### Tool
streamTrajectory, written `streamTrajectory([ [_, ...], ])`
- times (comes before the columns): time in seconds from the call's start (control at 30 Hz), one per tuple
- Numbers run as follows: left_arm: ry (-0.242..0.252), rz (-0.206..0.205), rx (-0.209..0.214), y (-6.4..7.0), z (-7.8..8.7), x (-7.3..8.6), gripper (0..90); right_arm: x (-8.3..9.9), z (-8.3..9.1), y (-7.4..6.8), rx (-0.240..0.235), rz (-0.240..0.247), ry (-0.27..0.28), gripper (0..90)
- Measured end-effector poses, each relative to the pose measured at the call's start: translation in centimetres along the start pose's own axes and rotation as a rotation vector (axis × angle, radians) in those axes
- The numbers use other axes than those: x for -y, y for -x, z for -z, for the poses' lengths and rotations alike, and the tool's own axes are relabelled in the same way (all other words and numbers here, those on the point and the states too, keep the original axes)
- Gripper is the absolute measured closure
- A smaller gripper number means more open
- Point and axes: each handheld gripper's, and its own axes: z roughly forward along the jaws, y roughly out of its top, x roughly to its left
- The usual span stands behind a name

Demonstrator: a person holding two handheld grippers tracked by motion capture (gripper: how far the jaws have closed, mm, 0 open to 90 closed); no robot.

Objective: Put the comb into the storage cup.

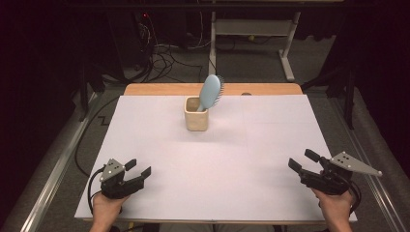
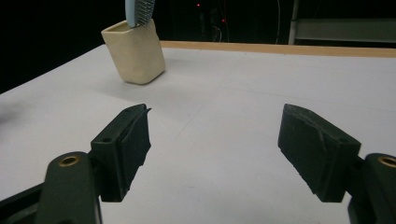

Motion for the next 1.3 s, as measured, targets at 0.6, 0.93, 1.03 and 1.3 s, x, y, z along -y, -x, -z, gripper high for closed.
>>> streamTrajectory([
  [0.6, 0.0, 0.0, 0.0, 0.0, 0.0, 0.0, 34.1, 2.0, 0.7, -0.2, -0.003, -0.02, -0.014, 25.3],
  [0.93, 0.0, -0.005, 0.002, 0.1, 0.0, 0.0, 34.1, 2.8, 0.4, -0.2, 0.003, -0.024, -0.029, 24.3],
  [1.03, 0.001, -0.005, 0.002, 0.1, 0.0, 0.0, 34.1, 3.0, 0.4, -0.1, 0.007, -0.023, -0.034, 24.1],
  [1.3, 0.001, -0.005, 0.003, 0.2, 0.0, 0.0, 34.1, 3.7, 0.0, 0.1, 0.014, -0.03, -0.053, 23.9],
])
